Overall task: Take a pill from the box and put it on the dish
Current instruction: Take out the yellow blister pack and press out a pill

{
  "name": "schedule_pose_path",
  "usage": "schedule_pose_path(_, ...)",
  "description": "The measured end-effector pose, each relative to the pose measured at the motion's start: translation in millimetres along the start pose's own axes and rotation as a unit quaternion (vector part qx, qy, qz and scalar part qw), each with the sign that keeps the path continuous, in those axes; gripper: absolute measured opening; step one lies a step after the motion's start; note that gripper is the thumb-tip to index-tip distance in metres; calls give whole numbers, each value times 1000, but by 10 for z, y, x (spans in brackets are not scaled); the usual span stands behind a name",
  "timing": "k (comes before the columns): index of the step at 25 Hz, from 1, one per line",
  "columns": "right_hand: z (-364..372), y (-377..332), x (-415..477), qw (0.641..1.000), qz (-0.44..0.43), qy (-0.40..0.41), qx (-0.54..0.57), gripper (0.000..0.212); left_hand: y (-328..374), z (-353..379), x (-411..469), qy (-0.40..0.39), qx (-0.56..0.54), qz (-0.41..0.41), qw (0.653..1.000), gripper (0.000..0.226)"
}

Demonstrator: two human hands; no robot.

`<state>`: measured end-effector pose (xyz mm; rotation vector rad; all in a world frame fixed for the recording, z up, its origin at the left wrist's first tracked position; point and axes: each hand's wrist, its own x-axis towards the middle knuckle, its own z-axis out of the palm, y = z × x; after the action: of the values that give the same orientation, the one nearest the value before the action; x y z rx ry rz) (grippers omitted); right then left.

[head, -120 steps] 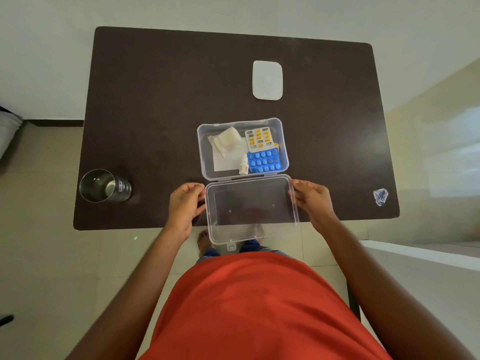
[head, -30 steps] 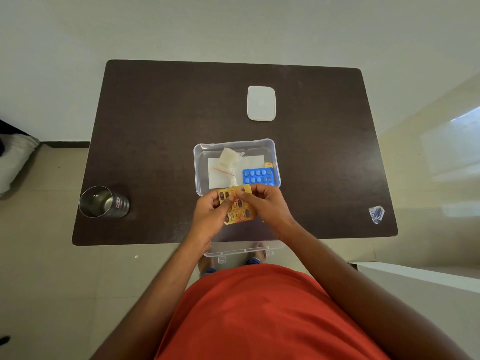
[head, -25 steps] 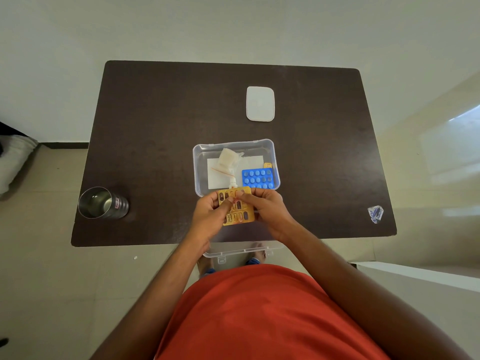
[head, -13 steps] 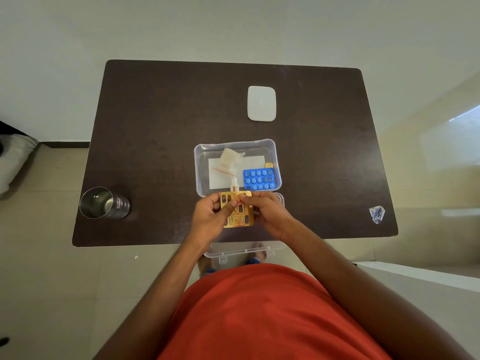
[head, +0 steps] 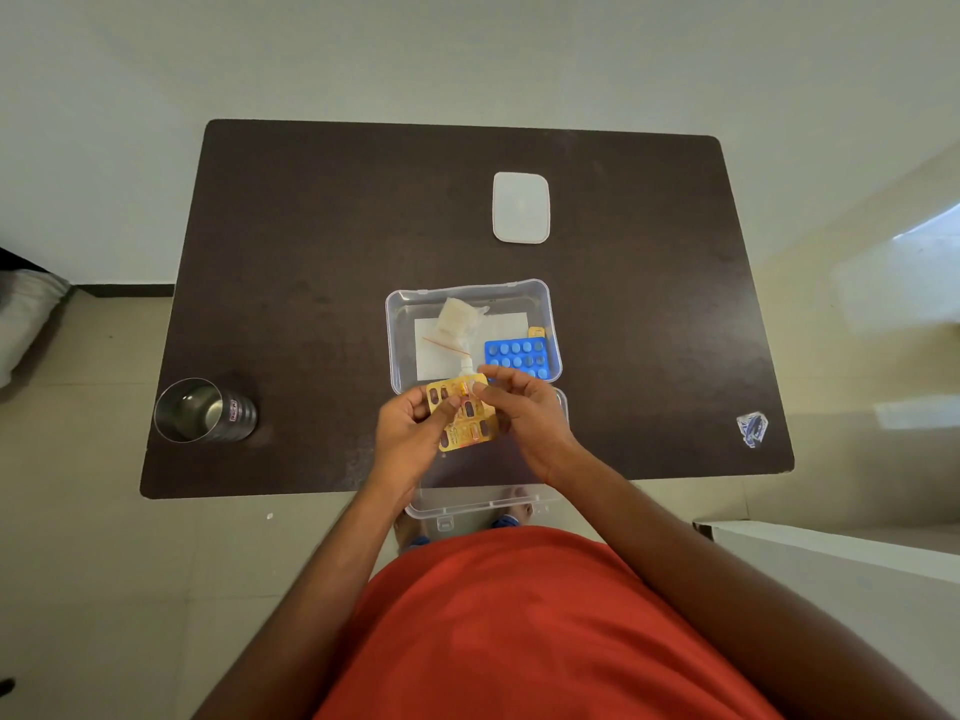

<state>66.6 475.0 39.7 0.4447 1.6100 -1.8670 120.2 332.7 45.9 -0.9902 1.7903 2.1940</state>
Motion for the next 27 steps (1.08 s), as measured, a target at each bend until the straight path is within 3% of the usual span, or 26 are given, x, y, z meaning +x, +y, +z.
schedule_pose_path(3, -2, -54, 5, 953, -162, 71, -246, 31, 13, 9, 0, 9, 3, 10, 1000, 12)
schedule_pose_path(5, 32, -73, -10, 929, -199, 76, -302, 33, 25, 24, -11, 0, 1, 14, 1000, 10)
schedule_pose_path(12, 59, -102, -40, 903, -222, 57, -362, 29, 90, 34, -64, -17, -10, -33, 999, 17)
schedule_pose_path(16, 64, -99, -75, 907, -226, 61, -350, 22, 93, 15, -88, -18, -17, -48, 999, 19)
schedule_pose_path(24, 58, -129, -106, 853, -262, 46, -449, 21, 128, 47, -127, -20, -27, -54, 998, 15)
schedule_pose_path(27, 47, -109, -61, 879, -244, 52, -407, 17, 118, 46, -104, -13, -21, -56, 998, 15)
